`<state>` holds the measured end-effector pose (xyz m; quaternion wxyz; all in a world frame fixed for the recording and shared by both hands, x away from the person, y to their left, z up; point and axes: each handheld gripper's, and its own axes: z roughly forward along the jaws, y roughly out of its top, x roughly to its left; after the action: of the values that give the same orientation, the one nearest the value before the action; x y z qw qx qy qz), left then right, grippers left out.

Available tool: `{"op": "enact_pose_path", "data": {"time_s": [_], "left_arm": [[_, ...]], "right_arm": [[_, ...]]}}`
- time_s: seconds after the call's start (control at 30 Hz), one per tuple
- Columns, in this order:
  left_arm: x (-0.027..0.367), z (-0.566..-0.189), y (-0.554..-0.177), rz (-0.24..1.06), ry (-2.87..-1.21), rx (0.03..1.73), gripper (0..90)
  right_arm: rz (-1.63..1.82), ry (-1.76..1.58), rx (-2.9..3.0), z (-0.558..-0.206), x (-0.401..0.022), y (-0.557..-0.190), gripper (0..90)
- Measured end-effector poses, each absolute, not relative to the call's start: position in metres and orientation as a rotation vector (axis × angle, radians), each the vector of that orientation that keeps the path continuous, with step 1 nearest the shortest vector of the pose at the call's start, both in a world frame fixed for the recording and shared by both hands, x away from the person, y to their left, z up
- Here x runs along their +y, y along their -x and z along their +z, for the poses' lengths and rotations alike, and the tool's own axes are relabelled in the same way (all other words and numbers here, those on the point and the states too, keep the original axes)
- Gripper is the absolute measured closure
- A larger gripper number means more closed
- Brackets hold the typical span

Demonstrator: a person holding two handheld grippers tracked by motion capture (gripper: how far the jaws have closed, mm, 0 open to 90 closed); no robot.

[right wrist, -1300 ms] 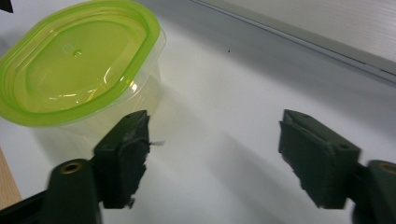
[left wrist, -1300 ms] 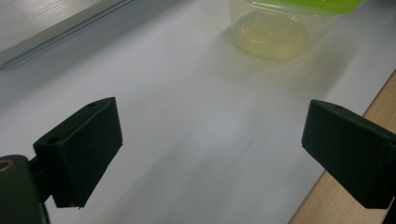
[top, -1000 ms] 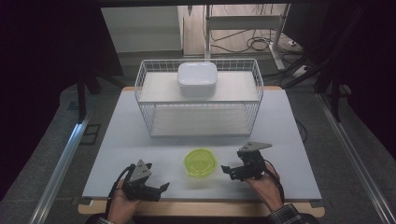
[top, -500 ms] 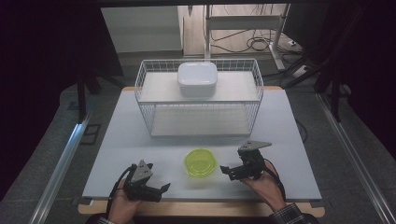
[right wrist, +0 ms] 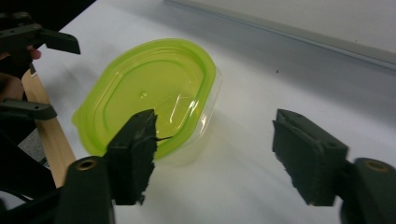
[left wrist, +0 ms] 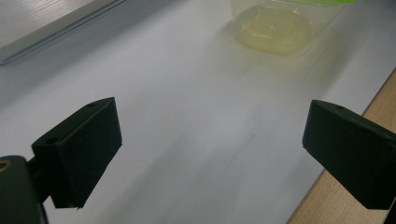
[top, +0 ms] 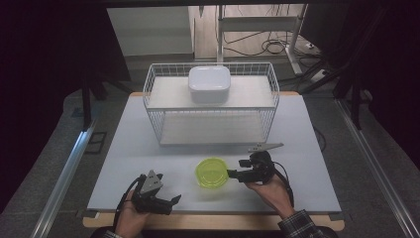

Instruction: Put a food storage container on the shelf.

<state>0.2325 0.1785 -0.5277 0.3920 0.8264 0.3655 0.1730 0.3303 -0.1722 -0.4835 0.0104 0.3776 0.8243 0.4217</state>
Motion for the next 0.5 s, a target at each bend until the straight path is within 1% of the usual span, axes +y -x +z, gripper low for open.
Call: {"op": "enact_pose_path", "data": {"time_s": [0.07, 0.1, 0.13, 0.2, 0.33, 0.37, 0.4, 0.43, 0.47, 0.5], "left_arm": [[0.179, -0.528, -0.232, 0.44, -2.098, 0.928, 4.2], [0.179, -0.528, -0.233, 0.439, -2.099, 0.928, 4.2], [0.179, -0.528, -0.233, 0.439, -2.1, 0.929, 4.2], [0.179, -0.528, -0.233, 0.437, -2.103, 0.926, 4.2], [0.178, -0.528, -0.233, 0.439, -2.106, 0.923, 4.2], [0.178, -0.528, -0.233, 0.439, -2.108, 0.921, 4.2], [0.178, -0.528, -0.233, 0.44, -2.109, 0.921, 4.2], [0.178, -0.528, -0.233, 0.439, -2.109, 0.921, 4.2], [0.178, -0.528, -0.233, 0.439, -2.109, 0.921, 4.2], [0.178, -0.528, -0.233, 0.439, -2.109, 0.921, 4.2]], "right_arm": [[1.311, -1.185, 2.577, -0.484, -0.17, -0.332, 33.8], [1.329, -1.197, 2.587, -0.486, -0.167, -0.336, 38.2], [1.329, -1.197, 2.587, -0.486, -0.167, -0.336, 38.2], [1.333, -1.262, 2.596, -0.488, -0.164, -0.341, 44.6], [1.357, -1.33, 2.603, -0.49, -0.163, -0.347, 51.7], [1.357, -1.33, 2.603, -0.49, -0.163, -0.347, 51.7], [1.365, -1.346, 2.607, -0.49, -0.162, -0.349, 53.6], [1.398, -1.385, 2.621, -0.492, -0.161, -0.353, 57.5], [1.398, -1.385, 2.621, -0.492, -0.161, -0.353, 57.5], [1.409, -1.406, 2.632, -0.494, -0.16, -0.356, 60.5]]}}
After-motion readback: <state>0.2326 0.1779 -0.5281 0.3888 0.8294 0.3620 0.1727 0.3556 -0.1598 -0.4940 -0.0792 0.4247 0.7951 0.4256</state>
